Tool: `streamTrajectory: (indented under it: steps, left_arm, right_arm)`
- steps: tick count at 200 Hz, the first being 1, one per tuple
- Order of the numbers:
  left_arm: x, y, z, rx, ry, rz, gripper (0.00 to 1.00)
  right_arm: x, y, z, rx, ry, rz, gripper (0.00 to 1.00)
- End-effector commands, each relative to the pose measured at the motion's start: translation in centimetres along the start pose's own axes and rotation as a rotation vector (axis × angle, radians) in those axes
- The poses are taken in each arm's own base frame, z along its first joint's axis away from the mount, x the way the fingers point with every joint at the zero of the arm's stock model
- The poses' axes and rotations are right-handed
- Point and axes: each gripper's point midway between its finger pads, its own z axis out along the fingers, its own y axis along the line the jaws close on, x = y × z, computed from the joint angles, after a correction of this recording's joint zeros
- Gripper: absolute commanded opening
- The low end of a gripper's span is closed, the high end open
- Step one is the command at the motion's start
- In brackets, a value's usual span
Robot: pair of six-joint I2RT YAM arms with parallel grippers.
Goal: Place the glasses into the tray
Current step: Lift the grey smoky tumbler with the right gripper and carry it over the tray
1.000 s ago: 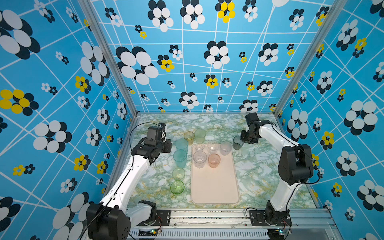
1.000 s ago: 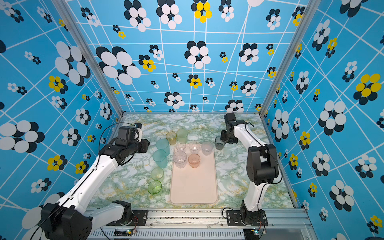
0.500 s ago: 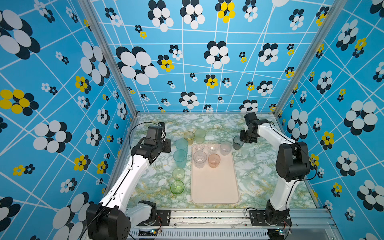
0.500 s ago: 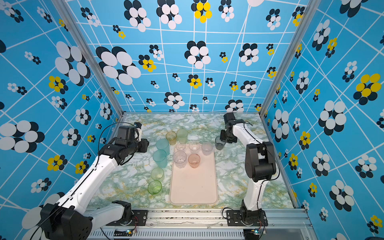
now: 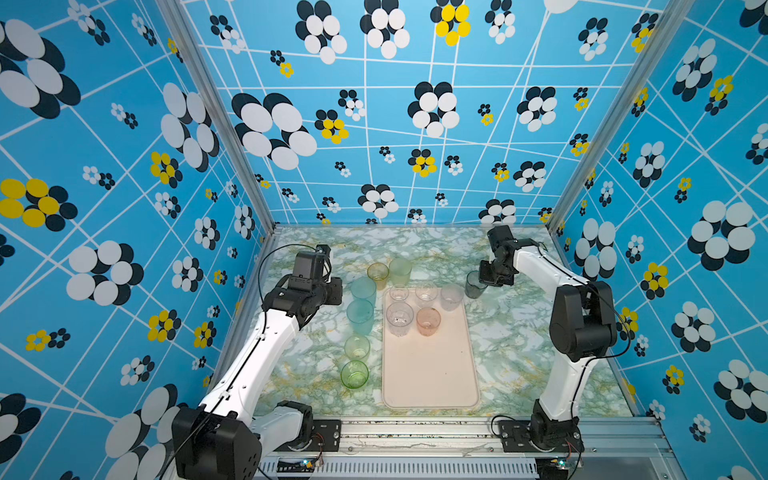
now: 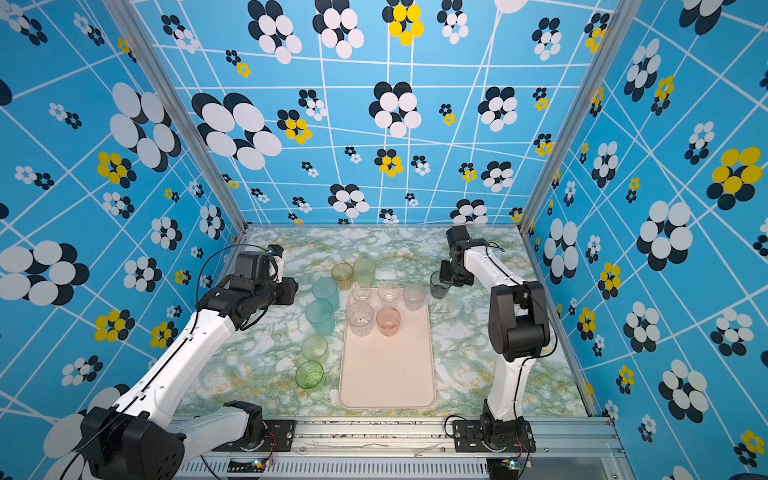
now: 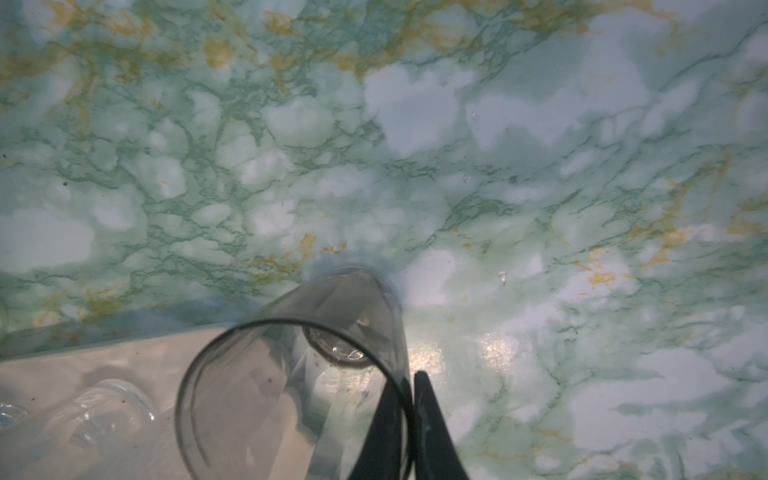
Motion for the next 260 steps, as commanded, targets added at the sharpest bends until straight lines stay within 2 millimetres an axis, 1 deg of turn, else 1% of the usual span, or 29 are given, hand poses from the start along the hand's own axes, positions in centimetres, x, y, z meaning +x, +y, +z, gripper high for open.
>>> streamTrajectory:
  steps: [1,41,62,84,98,132,150,184,222,237,260]
  left_arm:
    - [-1.0,0.3,-1.0,-0.012,-0.030,0.004,0.40]
    - [-0.9,0.3,-0.9,-0.008,-0.027,0.001,0.40]
    - [-0.8,0.2,-0.9,-0.006,-0.024,0.000,0.40]
    - [-0.8,0.3,-1.0,-0.008,-0.024,0.001,0.40]
    - [-0.8,0.3,-1.1,-0.010,-0.025,0.001,0.40]
    - [-0.7,0.3,-1.0,-0.008,-0.021,-0.001,0.40]
    - [-0.6,0.3,-0.8,-0.006,-0.019,-0.005,0.40]
    - [-0.6,0.1,-0.6,0.003,-0.018,-0.011,0.40]
    - [-0.5,-0.1,-0.6,0.013,-0.014,-0.013,0.40]
    - [-0.5,-0.1,-0.6,0.015,-0.014,-0.016,0.40]
    - [-0.4,-0.2,-0.7,0.018,-0.014,-0.015,0.40]
  right_arm:
    - [0.2,-0.8,-0.1,0.031,0.012,-0.019,0.08]
    - [0.5,-1.2,-0.8,0.051,0.006,-0.036,0.04]
    - [0.8,-1.6,-1.2,0.061,0.004,-0.041,0.03]
    - [1.3,-2.0,-2.0,0.071,-0.003,-0.044,0.03]
    - [1.6,-2.2,-2.9,0.070,-0.015,-0.047,0.03]
    - [3.5,-3.1,-5.1,0.080,-0.020,-0.060,0.03]
    - [4.6,-3.5,-6.8,0.084,-0.032,-0.067,0.03]
    - [7.6,-3.7,-9.4,0.107,-0.027,-0.115,0.03]
    - [10.4,-2.5,-12.0,0.132,-0.017,-0.209,0.04]
    - [11.6,-1.6,-12.3,0.130,-0.004,-0.242,0.04]
    - [12.7,-0.1,-12.5,0.131,0.002,-0.281,0.04]
